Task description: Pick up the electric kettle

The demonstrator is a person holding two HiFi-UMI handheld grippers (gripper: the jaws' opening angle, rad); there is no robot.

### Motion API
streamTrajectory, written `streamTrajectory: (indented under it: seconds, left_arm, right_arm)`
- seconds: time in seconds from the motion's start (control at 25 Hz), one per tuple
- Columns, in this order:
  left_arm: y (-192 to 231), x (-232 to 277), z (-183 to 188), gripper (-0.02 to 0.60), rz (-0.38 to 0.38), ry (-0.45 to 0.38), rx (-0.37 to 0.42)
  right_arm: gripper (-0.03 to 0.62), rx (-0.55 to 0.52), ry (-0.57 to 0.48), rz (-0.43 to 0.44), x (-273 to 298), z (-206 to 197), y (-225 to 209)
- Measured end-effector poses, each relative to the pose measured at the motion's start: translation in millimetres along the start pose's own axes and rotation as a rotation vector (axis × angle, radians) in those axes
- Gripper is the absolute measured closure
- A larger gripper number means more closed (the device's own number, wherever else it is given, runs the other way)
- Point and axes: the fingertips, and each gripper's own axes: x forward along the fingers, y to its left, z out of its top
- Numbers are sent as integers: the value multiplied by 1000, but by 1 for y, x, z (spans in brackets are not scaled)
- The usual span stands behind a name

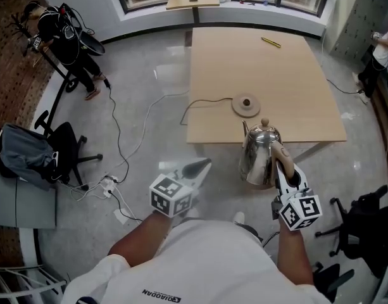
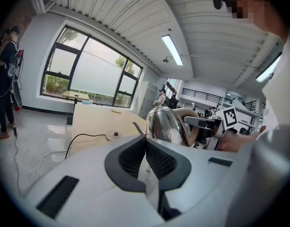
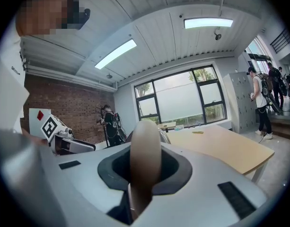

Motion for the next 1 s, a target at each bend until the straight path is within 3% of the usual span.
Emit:
streamTrajectory:
  seconds: [1.0]
  left_arm:
    - [0,-3,-11,586,-2,8,-29]
  right_arm:
    - [522,-28,25,14,2,-6,7]
